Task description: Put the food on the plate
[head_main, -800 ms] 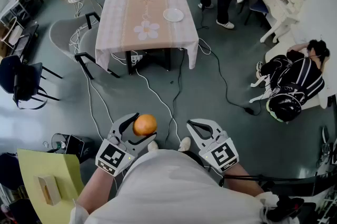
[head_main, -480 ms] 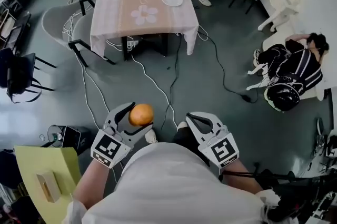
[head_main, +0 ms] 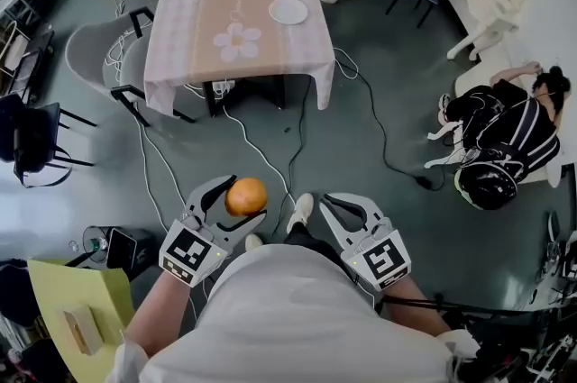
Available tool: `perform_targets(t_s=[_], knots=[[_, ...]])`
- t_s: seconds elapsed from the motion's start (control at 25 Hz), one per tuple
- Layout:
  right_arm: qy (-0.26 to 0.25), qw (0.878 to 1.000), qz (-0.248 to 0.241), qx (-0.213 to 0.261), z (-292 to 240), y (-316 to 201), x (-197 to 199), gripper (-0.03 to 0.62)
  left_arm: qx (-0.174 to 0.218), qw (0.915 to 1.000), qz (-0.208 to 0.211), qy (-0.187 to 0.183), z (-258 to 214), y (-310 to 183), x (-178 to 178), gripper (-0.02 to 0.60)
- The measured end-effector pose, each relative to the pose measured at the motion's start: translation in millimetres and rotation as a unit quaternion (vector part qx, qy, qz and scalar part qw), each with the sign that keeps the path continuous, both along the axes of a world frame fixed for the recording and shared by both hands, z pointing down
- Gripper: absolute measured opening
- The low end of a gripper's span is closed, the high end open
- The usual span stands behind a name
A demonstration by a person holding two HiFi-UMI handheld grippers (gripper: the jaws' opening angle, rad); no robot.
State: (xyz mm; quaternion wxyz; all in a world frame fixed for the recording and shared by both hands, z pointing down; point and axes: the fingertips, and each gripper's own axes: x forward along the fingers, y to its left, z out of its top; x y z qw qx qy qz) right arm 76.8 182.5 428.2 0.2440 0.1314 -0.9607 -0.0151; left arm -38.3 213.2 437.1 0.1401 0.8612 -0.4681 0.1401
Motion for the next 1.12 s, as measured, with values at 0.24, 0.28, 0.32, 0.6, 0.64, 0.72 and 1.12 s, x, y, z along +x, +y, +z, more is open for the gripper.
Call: perform_targets(t_s=[0.24, 0.28, 0.32, 0.6, 0.64, 0.72, 1.12], knots=[[-0.035, 0.999, 0.033, 0.005, -4.7, -91.5, 26.6, 0.144, 0.004, 0.9993, 0.013, -0.035, -7.1, -95.6, 19.4, 0.356], [-0.035, 0.999, 0.033, 0.01, -5.3, -103.5, 33.8, 0.15, 0.005, 0.9991, 0.012, -0.039, -7.2, -111.8, 22.5, 0.356], [-0.032, 0.999, 0.03, 0.017, -5.0, -114.7, 41.3, 0.153, 0.006, 0.999, 0.011, -0.042, -6.8, -127.5, 25.6, 0.356], [-0.029, 0.997, 0.065, 0.012, 2.1, -183.2, 70.1, 0.155, -0.01, 0.9982, 0.01, -0.058, 4.6, -225.6, 23.9, 0.356], [-0.03, 0.997, 0.071, 0.01, 4.1, -192.4, 70.1, 0.155, -0.013, 0.998, 0.01, -0.062, 7.5, -241.1, 17.8, 0.356], [-0.026, 0.996, 0.083, 0.009, 9.2, -212.2, 68.2, 0.155, -0.015, 0.9976, 0.008, -0.067, 13.7, -274.5, 2.7, 0.356], [-0.017, 0.975, 0.222, 0.011, 4.9, -324.7, 37.6, 0.155, -0.034, 0.9888, 0.062, -0.131, 64.6, -458.2, -81.8, 0.356]])
